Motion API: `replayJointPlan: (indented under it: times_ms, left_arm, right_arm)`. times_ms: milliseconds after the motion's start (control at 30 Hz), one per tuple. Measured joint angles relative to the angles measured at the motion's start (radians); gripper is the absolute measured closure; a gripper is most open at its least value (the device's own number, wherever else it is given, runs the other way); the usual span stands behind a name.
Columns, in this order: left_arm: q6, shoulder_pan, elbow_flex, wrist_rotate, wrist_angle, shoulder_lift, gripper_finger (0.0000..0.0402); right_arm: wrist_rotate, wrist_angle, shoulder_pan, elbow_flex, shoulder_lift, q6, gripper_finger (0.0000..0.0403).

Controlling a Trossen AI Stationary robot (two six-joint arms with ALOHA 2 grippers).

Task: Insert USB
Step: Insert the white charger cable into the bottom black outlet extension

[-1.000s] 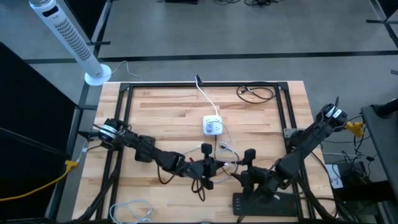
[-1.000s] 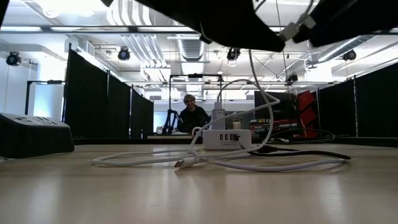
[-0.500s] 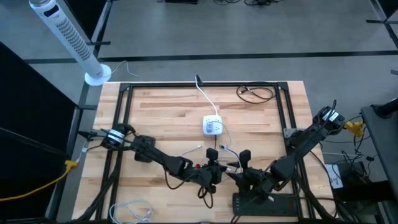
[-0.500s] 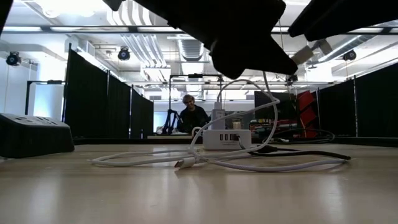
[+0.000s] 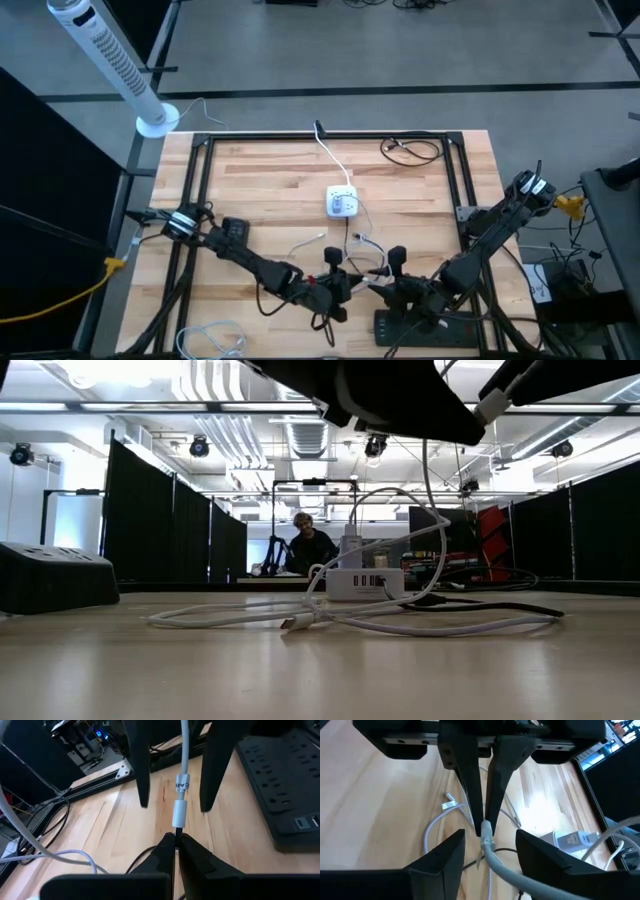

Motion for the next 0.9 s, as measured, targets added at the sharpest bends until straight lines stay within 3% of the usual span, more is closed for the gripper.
replayJointPlan:
  times_ms: [533,900]
  left_arm:
    - [-0.025,0.0,-0.001,-0.003,0.004,0.0,0.04]
    - [-0.029,0.0,-0.001,-0.005,0.019,0.0,0.04]
  right_arm:
    - [-0.001,0.001,-0.008,0.0,0.001,0.026,0.0345]
    - [-0.001,0.008,-0.013,0.0,0.001,0.028,0.0319]
